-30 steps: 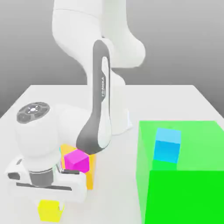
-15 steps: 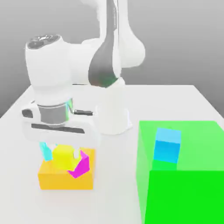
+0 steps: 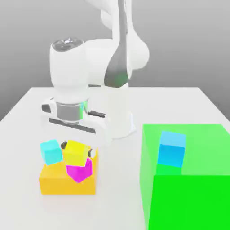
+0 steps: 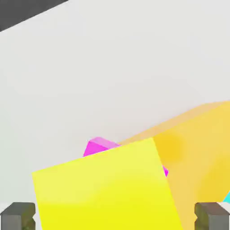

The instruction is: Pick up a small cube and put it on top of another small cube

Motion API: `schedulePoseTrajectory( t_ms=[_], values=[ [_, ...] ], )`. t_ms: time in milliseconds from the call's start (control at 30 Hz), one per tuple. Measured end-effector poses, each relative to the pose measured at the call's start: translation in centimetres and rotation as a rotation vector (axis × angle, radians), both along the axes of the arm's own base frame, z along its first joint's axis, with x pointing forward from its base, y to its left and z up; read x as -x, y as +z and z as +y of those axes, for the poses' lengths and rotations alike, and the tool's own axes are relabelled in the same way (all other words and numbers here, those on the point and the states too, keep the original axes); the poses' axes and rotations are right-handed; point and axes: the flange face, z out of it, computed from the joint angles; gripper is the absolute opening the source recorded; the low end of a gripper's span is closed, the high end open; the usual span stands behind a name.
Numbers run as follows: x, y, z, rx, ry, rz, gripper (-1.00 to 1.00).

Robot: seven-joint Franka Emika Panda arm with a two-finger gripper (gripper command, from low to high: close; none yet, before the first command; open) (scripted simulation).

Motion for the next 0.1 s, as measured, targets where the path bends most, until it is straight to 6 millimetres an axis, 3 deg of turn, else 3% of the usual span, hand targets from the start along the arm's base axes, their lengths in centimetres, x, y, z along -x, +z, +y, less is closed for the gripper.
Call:
schedulePoseTrajectory(
  t_ms=[33,100],
  values=[
    [0.1,-0.4,0.0,0.001,-0.001,0.001,1.00],
    [0.0,0.8,0.0,0.001,0.000,0.001,1.00]
  ],
)
